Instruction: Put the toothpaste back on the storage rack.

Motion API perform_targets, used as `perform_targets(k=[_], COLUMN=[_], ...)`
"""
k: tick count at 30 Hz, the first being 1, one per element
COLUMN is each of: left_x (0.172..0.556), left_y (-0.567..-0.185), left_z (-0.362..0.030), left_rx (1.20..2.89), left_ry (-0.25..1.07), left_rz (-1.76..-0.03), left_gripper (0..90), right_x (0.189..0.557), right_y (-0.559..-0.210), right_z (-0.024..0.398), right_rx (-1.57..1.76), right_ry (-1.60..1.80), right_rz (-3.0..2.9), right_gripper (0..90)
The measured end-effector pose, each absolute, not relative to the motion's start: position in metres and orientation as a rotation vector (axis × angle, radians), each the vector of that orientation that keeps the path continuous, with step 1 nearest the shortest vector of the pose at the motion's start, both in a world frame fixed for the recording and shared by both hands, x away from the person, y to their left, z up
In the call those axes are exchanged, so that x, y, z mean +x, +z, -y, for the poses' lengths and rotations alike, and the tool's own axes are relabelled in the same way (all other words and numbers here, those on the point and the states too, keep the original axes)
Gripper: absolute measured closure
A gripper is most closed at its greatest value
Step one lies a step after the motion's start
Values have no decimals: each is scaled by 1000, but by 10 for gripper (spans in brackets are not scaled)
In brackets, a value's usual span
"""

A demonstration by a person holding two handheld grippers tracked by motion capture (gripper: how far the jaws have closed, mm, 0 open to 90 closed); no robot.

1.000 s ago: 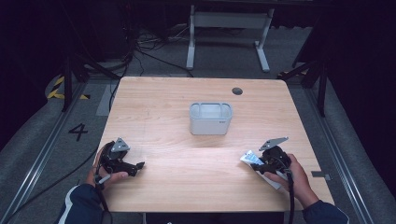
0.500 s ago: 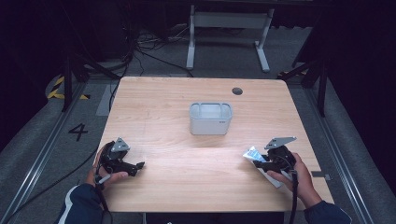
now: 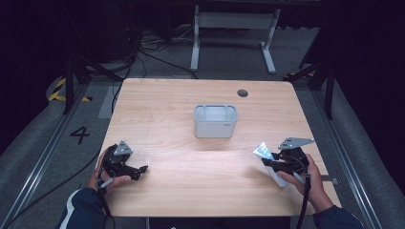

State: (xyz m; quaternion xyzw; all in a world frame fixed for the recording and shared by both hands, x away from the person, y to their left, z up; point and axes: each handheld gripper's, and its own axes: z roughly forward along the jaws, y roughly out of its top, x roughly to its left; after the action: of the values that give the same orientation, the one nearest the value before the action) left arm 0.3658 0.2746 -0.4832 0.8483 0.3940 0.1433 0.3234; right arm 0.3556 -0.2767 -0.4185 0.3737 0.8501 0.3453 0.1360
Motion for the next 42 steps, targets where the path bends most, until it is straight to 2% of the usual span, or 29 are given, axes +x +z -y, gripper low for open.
perform_targets(k=[15, 42], left_x=[366, 366], left_y=[-483, -483], left_z=[-275, -275], left_rx=[2228, 2227], left_ry=[378, 378], left_rz=[-1032, -1032], left_gripper=[2, 2], right_x=[357, 379], right_y=[-386, -354], right_z=[281, 239], right_rx=[1006, 822], right_ry=[1218, 1365], right_rz=[-2336, -2274], right_gripper=[670, 668])
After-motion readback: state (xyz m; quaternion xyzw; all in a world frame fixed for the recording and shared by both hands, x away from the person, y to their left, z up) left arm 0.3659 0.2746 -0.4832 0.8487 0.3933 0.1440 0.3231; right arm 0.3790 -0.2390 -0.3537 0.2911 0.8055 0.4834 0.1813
